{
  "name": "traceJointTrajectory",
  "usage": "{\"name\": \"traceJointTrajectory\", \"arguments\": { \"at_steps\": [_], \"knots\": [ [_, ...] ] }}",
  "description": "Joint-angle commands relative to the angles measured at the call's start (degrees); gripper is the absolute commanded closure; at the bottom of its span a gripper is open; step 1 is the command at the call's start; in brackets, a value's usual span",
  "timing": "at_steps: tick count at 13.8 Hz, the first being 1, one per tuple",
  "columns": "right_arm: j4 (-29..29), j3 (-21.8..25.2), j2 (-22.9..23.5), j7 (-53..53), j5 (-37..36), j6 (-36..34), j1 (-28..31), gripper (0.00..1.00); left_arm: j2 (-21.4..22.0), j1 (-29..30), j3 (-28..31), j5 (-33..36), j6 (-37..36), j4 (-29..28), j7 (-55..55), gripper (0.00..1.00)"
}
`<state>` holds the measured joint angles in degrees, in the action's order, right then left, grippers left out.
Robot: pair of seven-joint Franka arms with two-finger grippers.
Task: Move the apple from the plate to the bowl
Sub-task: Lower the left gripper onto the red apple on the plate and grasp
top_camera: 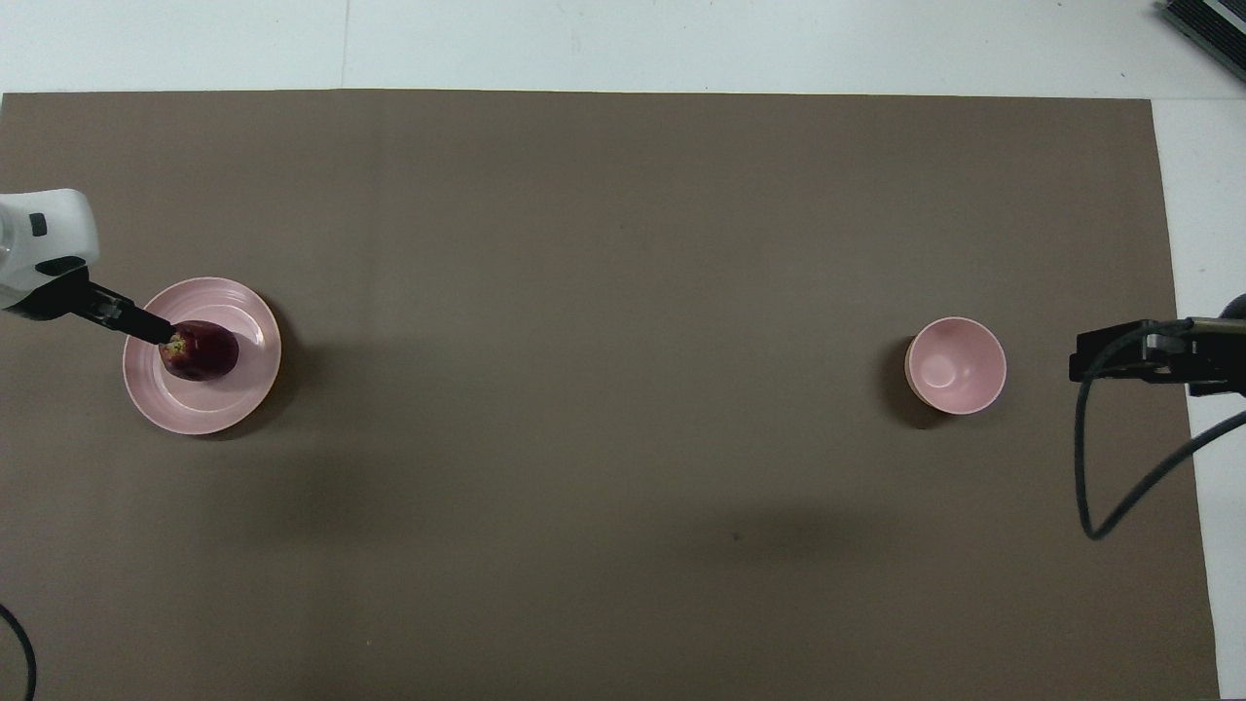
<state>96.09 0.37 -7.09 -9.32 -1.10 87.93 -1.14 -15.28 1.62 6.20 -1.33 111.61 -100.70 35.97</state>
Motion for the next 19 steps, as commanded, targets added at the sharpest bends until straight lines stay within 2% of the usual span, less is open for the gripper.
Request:
{"name": "traceJointTrajectory", "arguments": {
  "at_steps": [1,6,11,14,17,19],
  "knots": [
    [2.26,-0.11,-1.69,1.76,1.19,1.63,0.61,0.00,1.22,-0.39,0.04,0.28,5.61,-5.28,0.59,0.00],
    [2.34,-0.11,-1.69,1.85,1.19,1.81,0.52,0.00,1.31,-0.48,-0.05,-1.65,12.39,-10.48,0.24,0.00],
    [2.43,-0.11,-1.69,1.76,1.19,1.81,0.52,0.00,0.96,-0.48,-0.22,-2.45,15.56,-13.38,0.07,0.00],
    [2.52,-0.20,-1.70,1.76,1.19,1.72,0.52,0.00,0.78,-0.48,-0.40,-2.80,13.55,-11.55,0.24,0.00],
    [2.52,-0.11,-1.69,1.76,1.27,1.72,0.52,0.00,0.69,-0.48,-0.40,-4.46,6.71,-6.02,0.07,0.00],
    [2.52,-0.11,-1.69,1.76,1.27,1.72,0.52,0.00,0.78,-0.91,-0.40,-4.91,8.26,-7.13,0.07,0.00]
  ]
}}
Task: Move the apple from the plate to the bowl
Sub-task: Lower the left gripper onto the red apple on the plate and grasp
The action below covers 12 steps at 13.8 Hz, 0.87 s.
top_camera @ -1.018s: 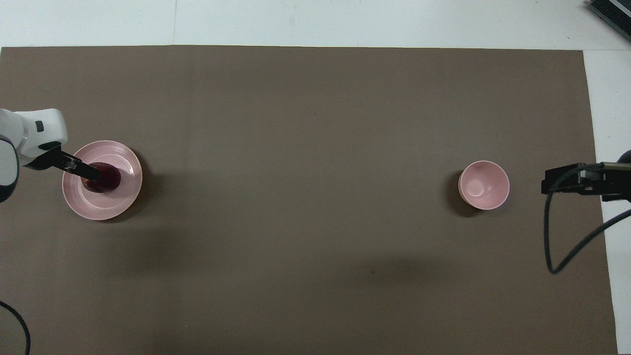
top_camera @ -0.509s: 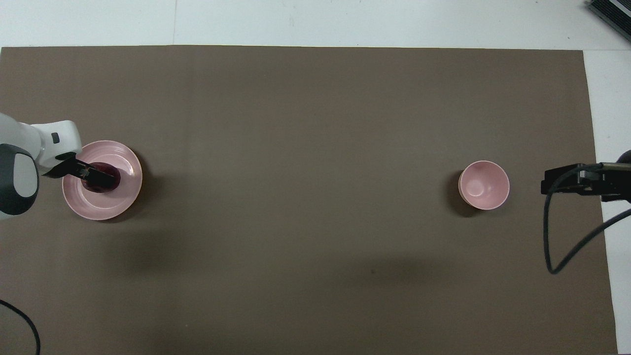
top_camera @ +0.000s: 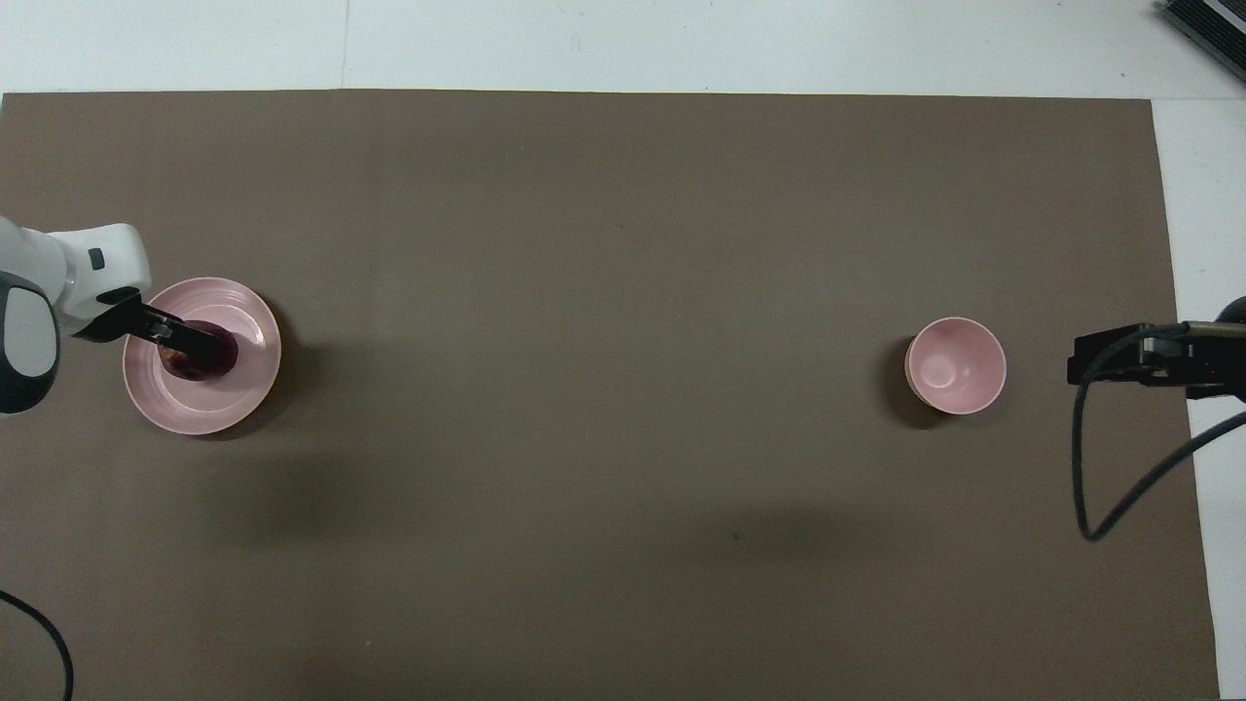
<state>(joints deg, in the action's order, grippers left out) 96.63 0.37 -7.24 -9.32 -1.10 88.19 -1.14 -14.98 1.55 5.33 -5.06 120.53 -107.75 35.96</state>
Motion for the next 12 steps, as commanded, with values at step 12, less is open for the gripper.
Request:
{"name": "traceJointTrajectory", "arguments": {
  "at_steps": [12],
  "knots": [
    [2.16,-0.11,-1.55,1.41,4.35,1.63,0.88,0.00,-0.40,-1.82,0.65,-0.92,8.15,-8.00,1.04,0.27]
  ]
}}
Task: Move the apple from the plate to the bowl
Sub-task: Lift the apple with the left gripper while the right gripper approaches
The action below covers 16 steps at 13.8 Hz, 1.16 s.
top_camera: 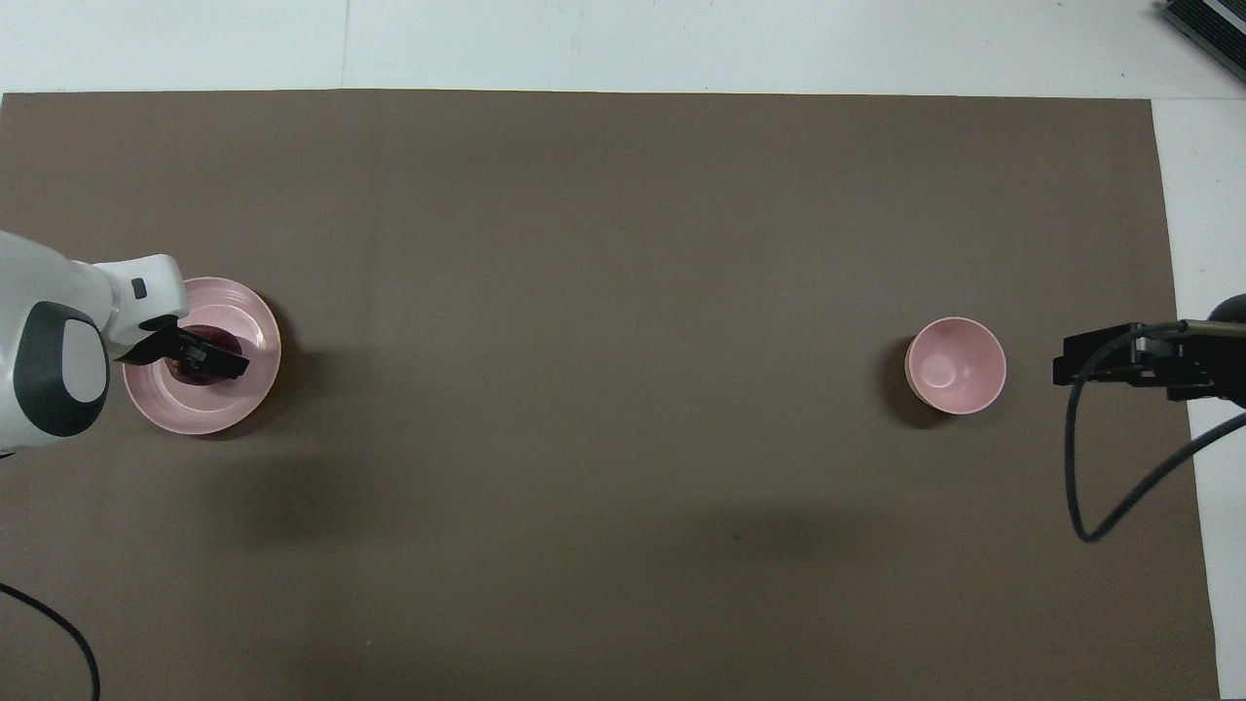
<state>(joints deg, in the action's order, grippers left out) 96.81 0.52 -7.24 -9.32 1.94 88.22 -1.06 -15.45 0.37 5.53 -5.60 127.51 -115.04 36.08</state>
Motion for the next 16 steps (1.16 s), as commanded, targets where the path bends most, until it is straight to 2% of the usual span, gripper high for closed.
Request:
{"name": "traceJointTrajectory", "arguments": {
  "at_steps": [1,2,4,8,12,14,16],
  "knots": [
    [2.07,-0.26,-1.55,1.41,1.31,1.51,0.80,0.00,0.07,-0.72,0.45,-0.38,0.90,-0.54,0.49,0.67],
    [2.07,-0.26,-1.55,1.50,1.31,1.51,0.80,0.00,0.15,-0.72,0.54,-0.38,0.81,-0.36,0.23,1.00],
    [2.07,-0.26,-1.55,1.50,1.31,1.51,0.80,0.00,0.85,-0.81,0.45,-0.38,0.20,0.17,-0.65,1.00],
    [2.15,-0.26,-1.55,1.50,1.31,1.51,0.80,0.00,2.09,-1.42,0.45,-0.29,-12.08,4.72,-7.84,1.00],
    [2.51,-0.17,-1.29,-0.43,4.82,2.21,0.54,0.00,1.65,-5.02,0.01,-0.81,-17.38,8.07,-24.35,1.00],
    [3.03,-0.43,-1.11,-6.12,7.10,4.58,-0.25,0.00,1.48,-7.65,-0.16,-5.61,-18.44,9.21,-33.64,1.00],
    [3.64,-0.43,-0.85,-12.79,9.74,6.34,-2.18,0.00,1.39,-7.84,-0.25,-15.53,-18.88,9.40,-45.34,1.00]
  ]
}}
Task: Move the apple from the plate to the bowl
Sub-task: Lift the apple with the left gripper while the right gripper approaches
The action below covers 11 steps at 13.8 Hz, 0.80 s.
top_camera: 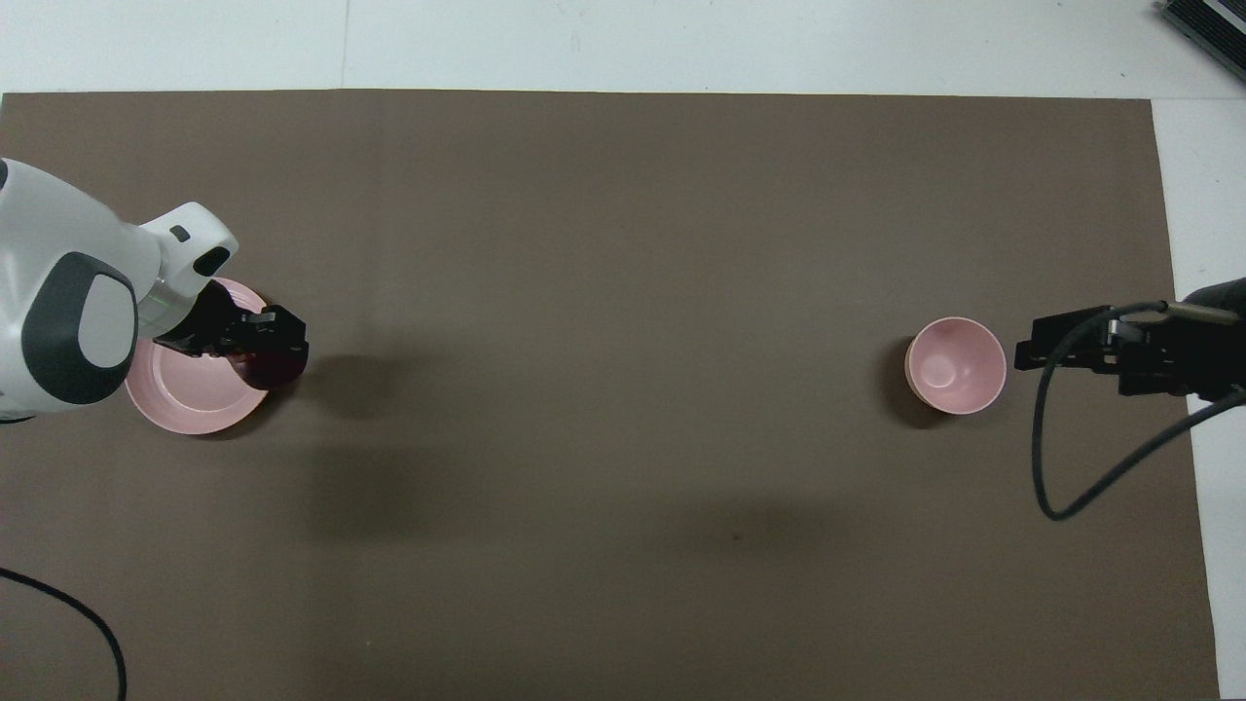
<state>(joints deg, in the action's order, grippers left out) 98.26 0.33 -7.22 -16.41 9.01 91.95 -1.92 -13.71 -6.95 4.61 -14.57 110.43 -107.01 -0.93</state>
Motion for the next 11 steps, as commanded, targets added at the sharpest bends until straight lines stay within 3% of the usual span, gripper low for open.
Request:
{"name": "traceJointTrajectory", "arguments": {
  "at_steps": [1,6,11],
  "knots": [
    [2.37,-0.24,-0.52,-8.87,4.16,2.97,-2.11,0.00,-0.44,-0.70,0.58,-10.71,-1.88,1.46,-10.73,1.00],
    [4.65,-0.33,-0.16,-23.11,12.32,7.26,-4.49,0.00,-0.70,-1.31,-6.44,-18.90,-3.46,2.33,-12.60,1.00],
    [8.08,-0.33,0.28,-35.95,19.45,14.21,-8.70,0.00,-0.62,-1.23,-12.86,-31.28,-3.20,2.34,-27.26,1.00]
  ]
}}
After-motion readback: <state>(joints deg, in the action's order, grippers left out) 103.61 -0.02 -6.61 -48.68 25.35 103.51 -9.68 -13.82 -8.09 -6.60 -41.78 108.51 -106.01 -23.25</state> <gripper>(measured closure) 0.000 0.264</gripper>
